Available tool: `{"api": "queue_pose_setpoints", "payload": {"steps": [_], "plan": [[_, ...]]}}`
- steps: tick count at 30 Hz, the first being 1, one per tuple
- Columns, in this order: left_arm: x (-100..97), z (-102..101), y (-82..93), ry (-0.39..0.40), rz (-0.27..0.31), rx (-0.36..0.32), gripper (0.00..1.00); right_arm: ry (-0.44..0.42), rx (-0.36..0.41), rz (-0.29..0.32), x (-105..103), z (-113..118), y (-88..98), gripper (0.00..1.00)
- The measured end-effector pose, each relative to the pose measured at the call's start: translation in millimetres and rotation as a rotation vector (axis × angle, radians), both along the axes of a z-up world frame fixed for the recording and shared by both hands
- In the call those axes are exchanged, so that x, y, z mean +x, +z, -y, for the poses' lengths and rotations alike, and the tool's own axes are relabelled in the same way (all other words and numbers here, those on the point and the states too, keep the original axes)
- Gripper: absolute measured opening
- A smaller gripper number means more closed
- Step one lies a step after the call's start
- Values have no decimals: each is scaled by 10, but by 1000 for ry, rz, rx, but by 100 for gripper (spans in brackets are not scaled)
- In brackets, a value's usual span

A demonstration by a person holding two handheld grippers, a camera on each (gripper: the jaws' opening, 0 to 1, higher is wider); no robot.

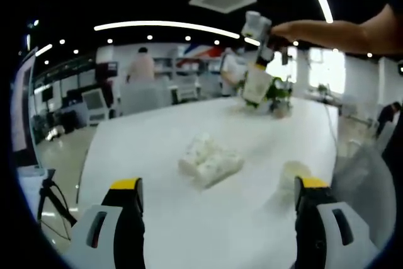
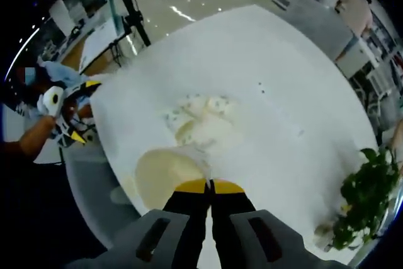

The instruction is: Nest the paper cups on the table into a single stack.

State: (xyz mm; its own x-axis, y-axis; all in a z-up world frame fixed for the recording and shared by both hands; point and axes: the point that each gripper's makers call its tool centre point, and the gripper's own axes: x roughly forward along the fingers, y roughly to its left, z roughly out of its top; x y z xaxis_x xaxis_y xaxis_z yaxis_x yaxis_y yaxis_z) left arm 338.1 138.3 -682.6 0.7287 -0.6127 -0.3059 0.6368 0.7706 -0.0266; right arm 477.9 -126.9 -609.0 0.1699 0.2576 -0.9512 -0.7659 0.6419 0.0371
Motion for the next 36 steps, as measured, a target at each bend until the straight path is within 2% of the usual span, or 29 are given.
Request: {"api": "queue_pose_setpoints", "payload": {"steps": [13, 36], "plan": [[-23, 36, -21, -9, -1, 11, 99, 3, -4, -37, -193, -17, -155, 0], [-71, 22, -74, -10, -10, 29, 99, 29, -34, -85, -480, -46, -226, 0]]}}
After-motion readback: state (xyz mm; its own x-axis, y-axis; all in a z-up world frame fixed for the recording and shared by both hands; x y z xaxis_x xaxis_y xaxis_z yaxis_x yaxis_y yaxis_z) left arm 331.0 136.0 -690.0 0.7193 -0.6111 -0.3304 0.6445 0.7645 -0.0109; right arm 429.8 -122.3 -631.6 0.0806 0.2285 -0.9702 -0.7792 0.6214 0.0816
